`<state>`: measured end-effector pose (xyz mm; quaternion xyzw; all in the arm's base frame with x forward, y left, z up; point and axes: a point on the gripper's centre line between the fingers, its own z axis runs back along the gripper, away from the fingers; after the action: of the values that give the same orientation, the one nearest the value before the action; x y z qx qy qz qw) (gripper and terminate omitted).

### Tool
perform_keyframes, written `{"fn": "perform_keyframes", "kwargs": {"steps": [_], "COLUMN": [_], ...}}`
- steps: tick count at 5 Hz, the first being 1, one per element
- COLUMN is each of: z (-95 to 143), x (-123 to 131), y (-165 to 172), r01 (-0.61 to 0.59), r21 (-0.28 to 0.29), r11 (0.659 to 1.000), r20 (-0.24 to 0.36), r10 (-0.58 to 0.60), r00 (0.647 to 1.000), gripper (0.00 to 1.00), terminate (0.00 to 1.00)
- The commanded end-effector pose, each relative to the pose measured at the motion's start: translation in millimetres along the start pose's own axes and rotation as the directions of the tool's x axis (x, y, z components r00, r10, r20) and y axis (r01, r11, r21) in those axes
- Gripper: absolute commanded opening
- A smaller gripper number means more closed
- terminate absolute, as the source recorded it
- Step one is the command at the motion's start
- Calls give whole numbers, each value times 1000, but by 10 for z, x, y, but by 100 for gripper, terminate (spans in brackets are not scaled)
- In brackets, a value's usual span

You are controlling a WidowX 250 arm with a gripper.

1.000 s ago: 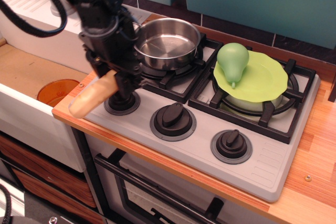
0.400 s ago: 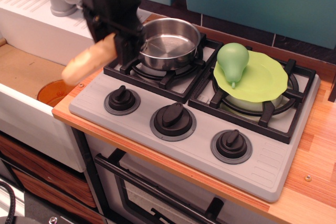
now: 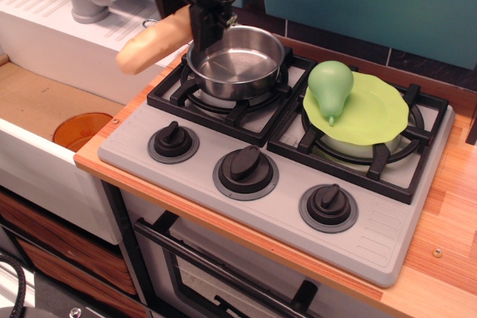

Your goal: Put pear on plate and bread in pot or pan on stove

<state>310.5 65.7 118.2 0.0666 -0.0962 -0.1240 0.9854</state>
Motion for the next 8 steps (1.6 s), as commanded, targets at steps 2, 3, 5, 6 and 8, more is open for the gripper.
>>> {"fn": "perform_keyframes", "kwargs": {"steps": [2,3,5,6,8], "z": [-257,-333,-303,-168,170], "x": [473,482,494,494,460], "y": [-64,-132,-221,-246,-333], "r01": [-1,-7,-5,-5,8], "r21": [0,2,11,10,-2], "r11": [1000,1000,1000,1000,1000], "r20": [100,119,119,104,54], "r10": [1,7,3,4,-8], "r00": [995,993,993,995,999], "gripper": [0,0,100,100,100], "terminate": [0,0,0,0,0]}}
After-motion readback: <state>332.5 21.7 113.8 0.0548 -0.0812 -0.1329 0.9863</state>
